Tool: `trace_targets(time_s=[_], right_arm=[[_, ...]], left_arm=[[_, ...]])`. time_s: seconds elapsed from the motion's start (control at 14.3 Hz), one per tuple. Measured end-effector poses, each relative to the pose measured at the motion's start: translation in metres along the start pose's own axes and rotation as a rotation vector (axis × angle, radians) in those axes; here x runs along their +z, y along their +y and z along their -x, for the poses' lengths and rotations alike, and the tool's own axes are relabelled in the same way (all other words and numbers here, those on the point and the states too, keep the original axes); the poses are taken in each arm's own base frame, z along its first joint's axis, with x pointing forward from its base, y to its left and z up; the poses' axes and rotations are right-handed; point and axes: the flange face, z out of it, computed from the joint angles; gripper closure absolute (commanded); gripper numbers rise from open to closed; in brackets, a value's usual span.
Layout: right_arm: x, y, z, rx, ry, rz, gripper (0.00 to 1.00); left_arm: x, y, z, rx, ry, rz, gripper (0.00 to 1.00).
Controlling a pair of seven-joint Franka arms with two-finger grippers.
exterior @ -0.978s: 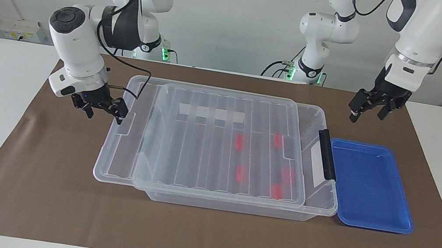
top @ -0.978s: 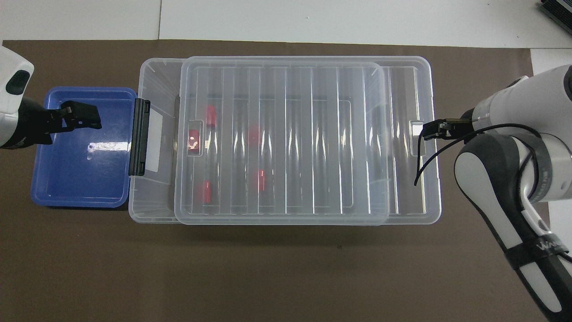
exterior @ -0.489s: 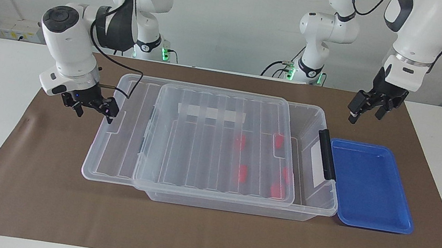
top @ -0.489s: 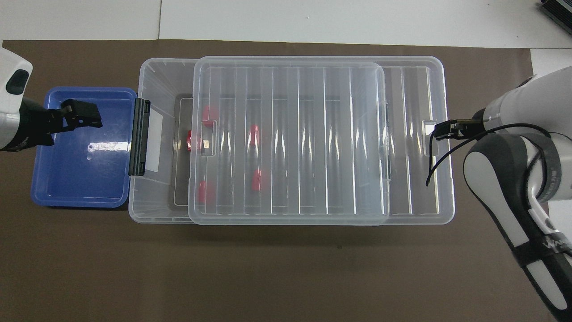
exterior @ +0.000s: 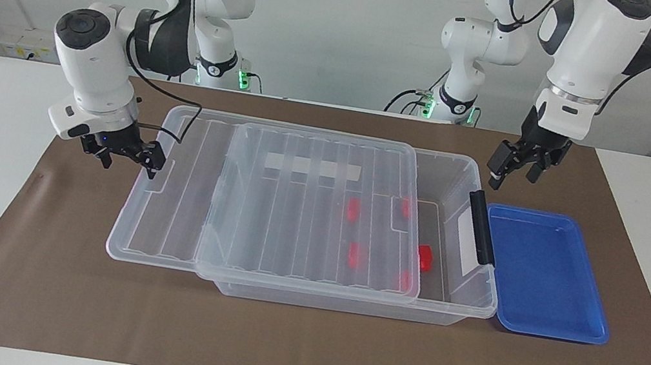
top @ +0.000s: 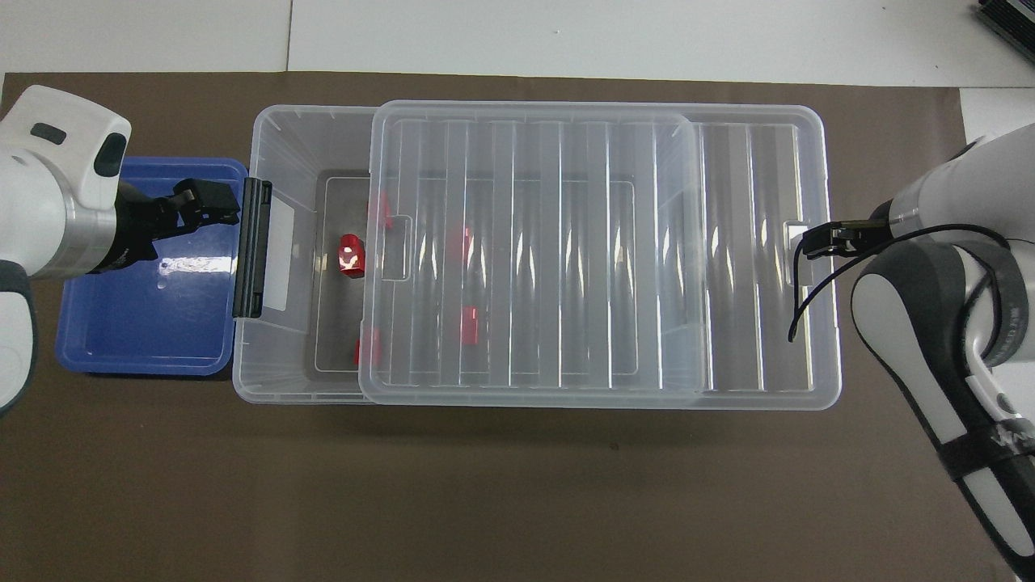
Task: Place red block in blue tray from box
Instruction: 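Reach the left gripper into the opened box toward a red block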
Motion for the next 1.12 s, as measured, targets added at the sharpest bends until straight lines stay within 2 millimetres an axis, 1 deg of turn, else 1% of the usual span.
trace_targets(time_s=[0.14, 0.35, 0.63, 0.77, 0.98, 1.12], right_arm=[[0.000, 0.007, 0.000, -0.003, -0.001, 0.001, 0.00], [0.001, 0.020, 0.001, -0.002, -0.011, 0.002, 0.00], [0.001, 0.026, 0.002, 0.005, -0.017, 0.003, 0.00], [0.001, 0.031, 0.002, 0.003, -0.022, 0.004, 0.00], [0.002, 0.042, 0.003, 0.013, -0.028, 0.009, 0.00], [0.002, 0.046, 0.003, 0.016, -0.032, 0.016, 0.00]], left_arm=[[0.010, 0.013, 0.007, 0.020, -0.012, -0.001, 0.00], [0.028, 0.029, 0.013, 0.047, -0.026, -0.008, 0.00], [0.055, 0.050, 0.018, 0.085, -0.007, -0.059, 0.00], [0.063, 0.057, 0.019, 0.097, 0.000, -0.060, 0.00], [0.069, 0.070, 0.025, 0.121, 0.006, -0.050, 0.00], [0.075, 0.074, 0.025, 0.127, 0.012, -0.045, 0.00]])
